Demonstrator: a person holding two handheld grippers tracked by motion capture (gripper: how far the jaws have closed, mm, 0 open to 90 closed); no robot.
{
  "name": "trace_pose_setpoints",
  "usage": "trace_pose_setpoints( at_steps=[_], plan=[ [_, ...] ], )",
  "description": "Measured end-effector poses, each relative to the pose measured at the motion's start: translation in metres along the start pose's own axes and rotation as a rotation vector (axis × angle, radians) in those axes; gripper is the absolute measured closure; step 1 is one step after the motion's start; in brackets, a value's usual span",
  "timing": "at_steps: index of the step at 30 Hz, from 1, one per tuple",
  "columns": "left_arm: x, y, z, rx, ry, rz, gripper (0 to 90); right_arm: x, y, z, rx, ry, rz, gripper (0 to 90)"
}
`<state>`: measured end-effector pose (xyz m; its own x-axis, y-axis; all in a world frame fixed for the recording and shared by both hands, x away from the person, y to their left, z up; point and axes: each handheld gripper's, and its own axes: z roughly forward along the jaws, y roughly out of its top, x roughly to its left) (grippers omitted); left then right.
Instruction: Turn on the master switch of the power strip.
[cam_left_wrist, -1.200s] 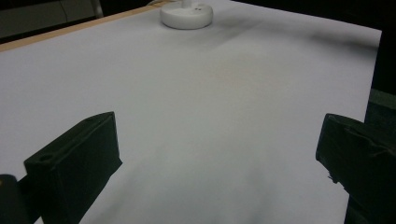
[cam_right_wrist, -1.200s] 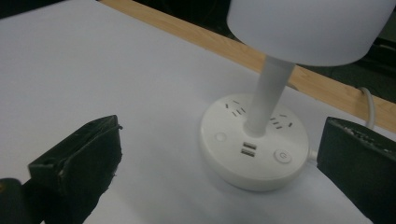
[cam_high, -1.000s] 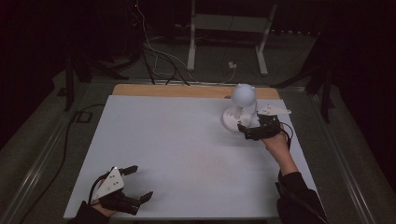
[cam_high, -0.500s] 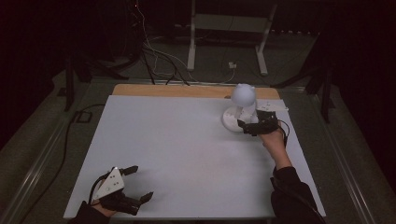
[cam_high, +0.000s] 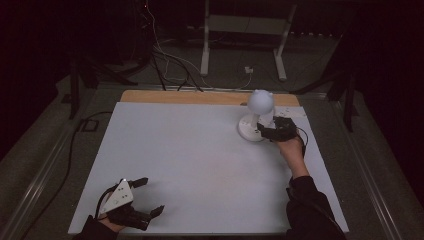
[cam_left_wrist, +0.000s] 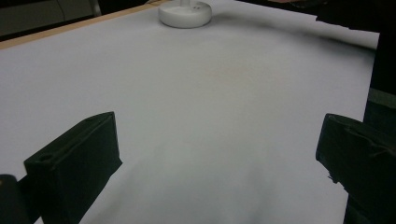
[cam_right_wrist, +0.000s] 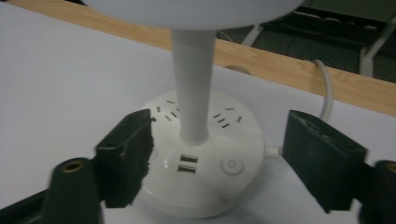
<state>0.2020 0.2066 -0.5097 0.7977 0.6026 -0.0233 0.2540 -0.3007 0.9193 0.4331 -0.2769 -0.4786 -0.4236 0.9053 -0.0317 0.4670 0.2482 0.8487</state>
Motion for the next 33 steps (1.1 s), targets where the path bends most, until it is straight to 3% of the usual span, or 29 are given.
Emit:
trace_pose_setpoints(
  at_steps=[7, 10, 11, 12, 21, 33],
  plan=[
    [-0.001, 0.001, -0.001, -0.005, -0.002, 0.001, 0.2, -0.003, -0.005, 0.005, 0.018, -0.057, 0.023, 43.1],
    [0.000, 0.000, -0.001, -0.003, -0.002, 0.003, 0.2, -0.004, -0.006, 0.007, 0.023, -0.077, 0.032, 55.7],
    [0.000, 0.000, -0.001, -0.001, -0.002, 0.004, 0.2, -0.004, -0.006, 0.007, 0.023, -0.077, 0.032, 55.7],
    [0.000, 0.000, -0.001, -0.001, -0.003, 0.002, 0.1, -0.003, -0.008, 0.009, 0.032, -0.085, 0.029, 61.9],
    [-0.001, 0.000, 0.000, -0.002, -0.007, 0.000, 0.2, -0.003, -0.012, 0.015, 0.048, -0.095, 0.032, 88.9],
    [-0.002, 0.001, 0.000, -0.001, -0.012, 0.000, 0.2, -0.005, -0.013, 0.022, 0.062, -0.067, 0.016, 90.0]
  ],
)
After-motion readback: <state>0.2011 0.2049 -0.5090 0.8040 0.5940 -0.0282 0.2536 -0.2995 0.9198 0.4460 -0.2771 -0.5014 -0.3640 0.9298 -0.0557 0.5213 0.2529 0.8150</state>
